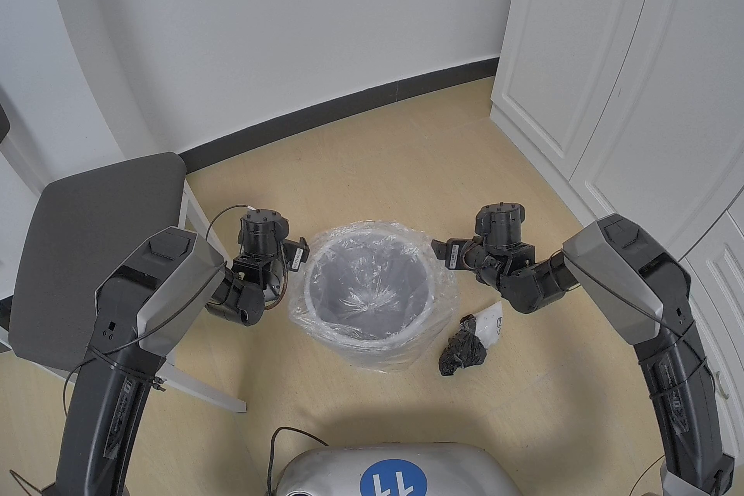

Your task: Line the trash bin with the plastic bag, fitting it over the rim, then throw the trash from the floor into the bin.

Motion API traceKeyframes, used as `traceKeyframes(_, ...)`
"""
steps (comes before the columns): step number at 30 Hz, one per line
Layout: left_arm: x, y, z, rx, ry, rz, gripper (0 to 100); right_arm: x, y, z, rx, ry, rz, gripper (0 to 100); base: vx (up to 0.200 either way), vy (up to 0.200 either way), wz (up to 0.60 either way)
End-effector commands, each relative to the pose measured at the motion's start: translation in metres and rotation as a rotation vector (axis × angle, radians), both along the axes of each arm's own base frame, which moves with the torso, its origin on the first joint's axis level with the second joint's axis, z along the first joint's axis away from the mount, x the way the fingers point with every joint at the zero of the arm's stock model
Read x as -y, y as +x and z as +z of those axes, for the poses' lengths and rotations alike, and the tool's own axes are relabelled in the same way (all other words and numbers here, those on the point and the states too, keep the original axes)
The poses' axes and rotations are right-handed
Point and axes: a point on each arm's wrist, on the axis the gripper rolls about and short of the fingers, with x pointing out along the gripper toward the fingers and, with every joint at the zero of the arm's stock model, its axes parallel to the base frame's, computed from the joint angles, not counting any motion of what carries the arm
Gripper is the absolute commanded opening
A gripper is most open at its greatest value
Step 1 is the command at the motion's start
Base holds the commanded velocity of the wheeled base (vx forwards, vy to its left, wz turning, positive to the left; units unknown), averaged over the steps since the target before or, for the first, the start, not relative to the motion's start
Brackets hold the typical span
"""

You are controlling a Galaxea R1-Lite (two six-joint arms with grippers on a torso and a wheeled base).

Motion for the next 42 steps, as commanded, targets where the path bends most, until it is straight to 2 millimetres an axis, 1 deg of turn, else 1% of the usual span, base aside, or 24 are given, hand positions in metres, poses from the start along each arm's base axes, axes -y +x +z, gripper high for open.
traceKeyframes(1,-0.001,0.001,0.002,0.007,-0.002,0.002,100,-0.010,0.011,-0.016,0.020,0.010,0.012,100,0.000,0.000,0.00)
traceKeyframes(3,-0.001,0.001,0.003,0.008,-0.002,0.002,100,-0.011,0.012,-0.016,0.024,0.012,0.012,100,0.000,0.000,0.00)
traceKeyframes(5,-0.004,0.002,-0.001,0.004,-0.001,0.008,100,-0.016,0.024,-0.022,0.058,0.026,0.015,100,0.000,0.000,0.00)
traceKeyframes(9,-0.011,0.004,-0.004,-0.003,-0.001,0.022,100,-0.020,0.032,-0.027,0.037,0.021,0.014,100,0.000,0.000,0.00)
traceKeyframes(11,-0.015,0.004,-0.007,-0.010,-0.003,0.030,100,-0.019,0.030,-0.042,-0.015,0.003,0.011,100,0.000,0.000,0.00)
traceKeyframes(14,-0.016,0.003,-0.012,-0.022,-0.012,0.036,100,-0.018,0.030,-0.051,-0.037,-0.007,0.011,100,0.000,0.000,0.00)
traceKeyframes(18,-0.016,-0.003,-0.025,-0.064,0.000,0.033,100,-0.014,0.030,-0.063,-0.060,-0.019,0.008,100,0.000,0.000,0.00)
traceKeyframes(21,-0.014,-0.006,-0.030,-0.080,0.005,0.029,100,-0.012,0.030,-0.070,-0.072,-0.023,0.010,100,0.000,0.000,0.00)
traceKeyframes(30,-0.015,-0.009,-0.038,-0.103,0.011,0.029,100,-0.007,0.031,-0.078,-0.084,-0.024,0.001,100,0.000,0.000,0.00)
traceKeyframes(33,-0.015,-0.010,-0.036,-0.092,0.008,0.029,100,-0.006,0.032,-0.072,-0.068,-0.017,-0.001,100,0.000,0.000,0.00)
traceKeyframes(35,-0.015,-0.010,-0.035,-0.087,0.007,0.029,100,-0.006,0.032,-0.071,-0.067,-0.017,-0.001,100,0.000,0.000,0.00)
traceKeyframes(36,-0.017,-0.009,-0.026,-0.066,0.001,0.033,100,-0.004,0.035,-0.051,-0.033,-0.007,-0.014,100,0.000,0.000,0.00)
traceKeyframes(38,-0.017,-0.011,-0.016,-0.054,-0.004,0.034,100,-0.001,0.037,-0.028,0.005,0.005,-0.024,100,0.000,0.000,0.00)
traceKeyframes(39,-0.018,-0.014,-0.013,-0.059,-0.001,0.033,100,0.000,0.035,-0.019,0.008,0.008,-0.026,100,0.000,0.000,0.00)
traceKeyframes(41,-0.019,-0.020,-0.005,-0.052,-0.004,0.030,100,0.003,0.028,-0.004,0.003,0.012,-0.028,100,0.000,0.000,0.00)
traceKeyframes(42,-0.018,-0.021,-0.004,-0.052,-0.004,0.029,100,0.003,0.027,-0.003,0.001,0.013,-0.029,100,0.000,0.000,0.00)
